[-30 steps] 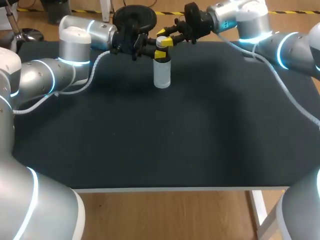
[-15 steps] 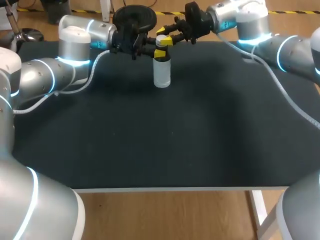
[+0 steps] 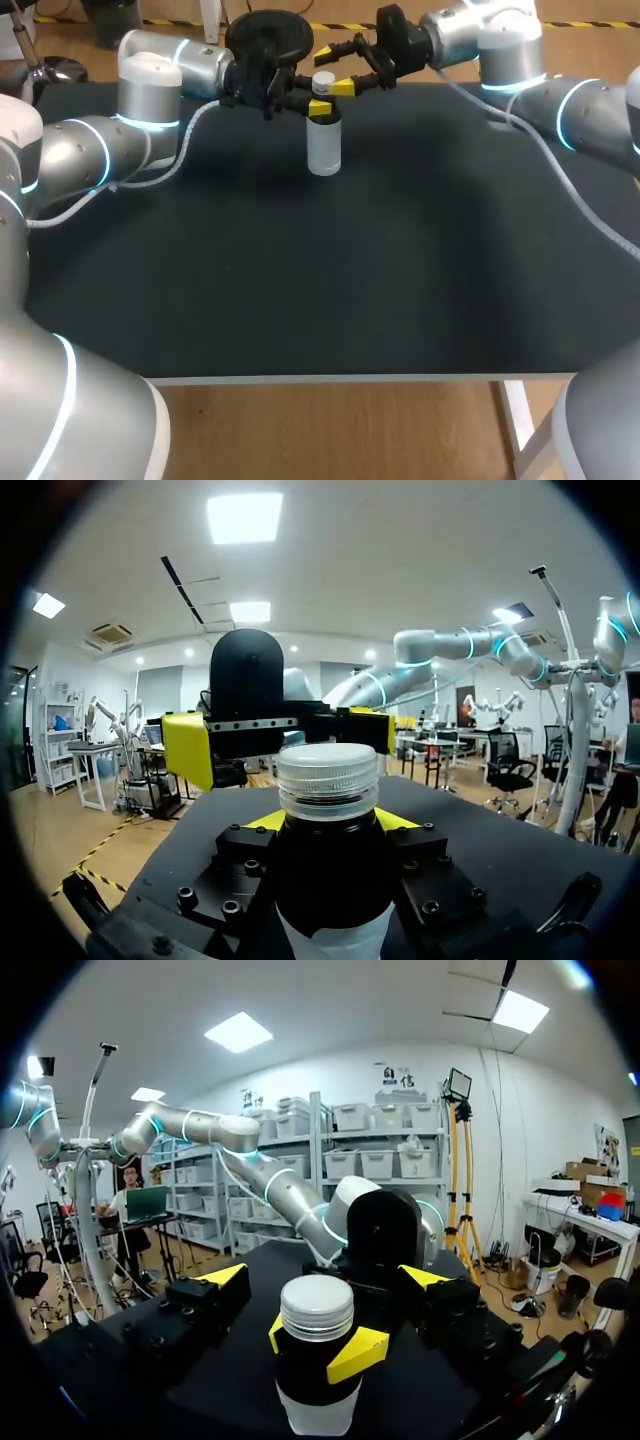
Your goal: Unscrew the bottle cap
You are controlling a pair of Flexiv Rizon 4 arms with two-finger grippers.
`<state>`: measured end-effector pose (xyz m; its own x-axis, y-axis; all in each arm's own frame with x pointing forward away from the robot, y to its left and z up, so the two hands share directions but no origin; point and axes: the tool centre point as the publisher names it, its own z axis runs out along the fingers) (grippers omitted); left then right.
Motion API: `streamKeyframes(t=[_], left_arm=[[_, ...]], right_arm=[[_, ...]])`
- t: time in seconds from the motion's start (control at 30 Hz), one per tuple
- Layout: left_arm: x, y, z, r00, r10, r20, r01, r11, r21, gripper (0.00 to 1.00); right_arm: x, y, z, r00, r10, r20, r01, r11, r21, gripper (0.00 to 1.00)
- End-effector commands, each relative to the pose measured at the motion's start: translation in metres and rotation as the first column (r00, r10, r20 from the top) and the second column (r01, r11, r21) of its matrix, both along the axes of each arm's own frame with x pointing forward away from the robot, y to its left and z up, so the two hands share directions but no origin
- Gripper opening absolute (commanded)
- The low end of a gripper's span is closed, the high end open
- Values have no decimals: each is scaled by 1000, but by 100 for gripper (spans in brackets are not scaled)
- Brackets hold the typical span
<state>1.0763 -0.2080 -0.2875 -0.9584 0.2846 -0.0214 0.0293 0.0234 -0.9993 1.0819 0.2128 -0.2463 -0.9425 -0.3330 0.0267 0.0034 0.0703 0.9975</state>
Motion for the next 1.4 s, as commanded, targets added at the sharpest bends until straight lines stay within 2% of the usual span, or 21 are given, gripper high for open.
streamKeyframes(t=[0.03, 0.07, 0.1, 0.13, 0.2, 0.27, 0.3, 0.37, 0.4, 0.43, 0.5, 0.57, 0.7, 0.77, 0.83, 0.9, 1.03, 1.17, 1.4], left_arm=[[7, -1, -3, 998, -67, -4, 67, 998, -3, 0], [7, -1, -3, 998, -67, -4, 67, 998, -3, 0], [7, -1, -3, 998, -67, -4, 67, 998, -3, 0], [7, -1, -3, 998, -67, -4, 67, 998, -3, 0], [7, -1, -3, 998, -67, -4, 67, 998, -3, 0], [7, -1, -3, 998, -67, -4, 67, 998, -3, 0], [7, -1, -3, 998, -67, -4, 67, 998, -3, 0], [7, -1, -3, 998, -67, -4, 67, 998, -3, 0], [7, -1, -3, 998, -67, -4, 67, 998, -3, 0], [7, -1, -3, 998, -67, -4, 67, 998, -3, 0], [7, -1, -3, 998, -67, -4, 67, 998, -3, 0], [7, -1, -3, 998, -67, -4, 67, 998, -3, 0], [7, -1, -3, 998, -67, -4, 67, 998, -3, 0], [7, -1, -3, 998, -67, -4, 67, 998, -3, 0], [7, -1, -3, 998, -67, -4, 67, 998, -3, 0], [7, -1, -3, 998, -67, -4, 67, 998, -3, 0], [7, -1, -3, 998, -67, -4, 67, 998, -3, 0], [7, -1, -3, 998, -67, -4, 67, 998, -3, 0], [7, -1, -3, 998, -67, -4, 67, 998, -3, 0]], right_arm=[[5, -7, 1, 763, 647, -17, -644, 762, 67, 100], [3, -7, 4, 792, 611, -4, -610, 790, 63, 100], [5, -8, 7, 839, 543, -16, -540, 837, 84, 100], [5, -9, 9, 856, 517, 8, -516, 853, 86, 100], [6, -10, 13, 927, 374, -3, -372, 924, 92, 100], [6, -10, 15, 956, 290, 44, -292, 954, 66, 100], [7, -10, 16, 972, 234, 23, -235, 969, 75, 100], [5, -9, 19, 986, 161, 46, -164, 984, 68, 100], [5, -8, 20, 993, 108, 39, -109, 993, 41, 100], [4, -6, 20, 994, 86, 61, -88, 996, 23, 100], [2, -4, 23, 999, -9, 48, 7, 1000, 29, 100], [2, -1, 24, 995, -89, 55, 88, 996, 21, 100], [0, 1, 27, 979, -202, 4, 202, 979, 6, 100], [0, 2, 29, 968, -248, 19, 249, 968, -19, 100], [0, 2, 31, 953, -304, -4, 304, 952, -22, 100], [-1, 2, 32, 935, -355, 20, 355, 934, -37, 100], [-1, 2, 34, 905, -424, 15, 424, 904, -44, 100], [0, -1, 33, 870, -493, -2, 493, 870, -11, 100], [1, -9, 33, 812, -584, -7, 584, 812, 1, 100]])
